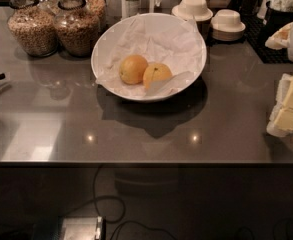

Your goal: Pick orange from white bowl

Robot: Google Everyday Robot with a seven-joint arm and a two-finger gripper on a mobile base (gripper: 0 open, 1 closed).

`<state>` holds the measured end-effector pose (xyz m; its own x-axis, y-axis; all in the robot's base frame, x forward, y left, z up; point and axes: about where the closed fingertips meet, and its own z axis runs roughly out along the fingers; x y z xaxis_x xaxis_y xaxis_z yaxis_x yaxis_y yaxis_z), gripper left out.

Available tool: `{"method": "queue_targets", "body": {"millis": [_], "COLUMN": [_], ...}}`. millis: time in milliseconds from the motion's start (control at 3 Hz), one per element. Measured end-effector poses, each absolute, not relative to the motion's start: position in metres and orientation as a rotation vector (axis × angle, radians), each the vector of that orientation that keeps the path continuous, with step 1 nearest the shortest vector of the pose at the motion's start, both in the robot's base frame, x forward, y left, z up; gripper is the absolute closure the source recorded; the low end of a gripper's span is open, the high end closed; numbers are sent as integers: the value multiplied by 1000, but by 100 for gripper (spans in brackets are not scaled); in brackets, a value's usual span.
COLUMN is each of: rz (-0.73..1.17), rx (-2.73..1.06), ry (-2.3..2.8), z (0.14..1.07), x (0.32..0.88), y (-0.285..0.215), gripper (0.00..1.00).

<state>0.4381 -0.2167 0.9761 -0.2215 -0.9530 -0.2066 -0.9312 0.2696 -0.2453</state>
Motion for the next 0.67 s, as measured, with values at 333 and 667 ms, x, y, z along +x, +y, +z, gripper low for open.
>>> {"method": "queue_targets", "body": {"millis": [333, 667], "rz": [-98, -70], "rx": [-1725, -1737], "ry": [2232, 2193], "z": [976, 977], "x": [438, 440], "y": [-217, -208], "gripper": [0, 0]}}
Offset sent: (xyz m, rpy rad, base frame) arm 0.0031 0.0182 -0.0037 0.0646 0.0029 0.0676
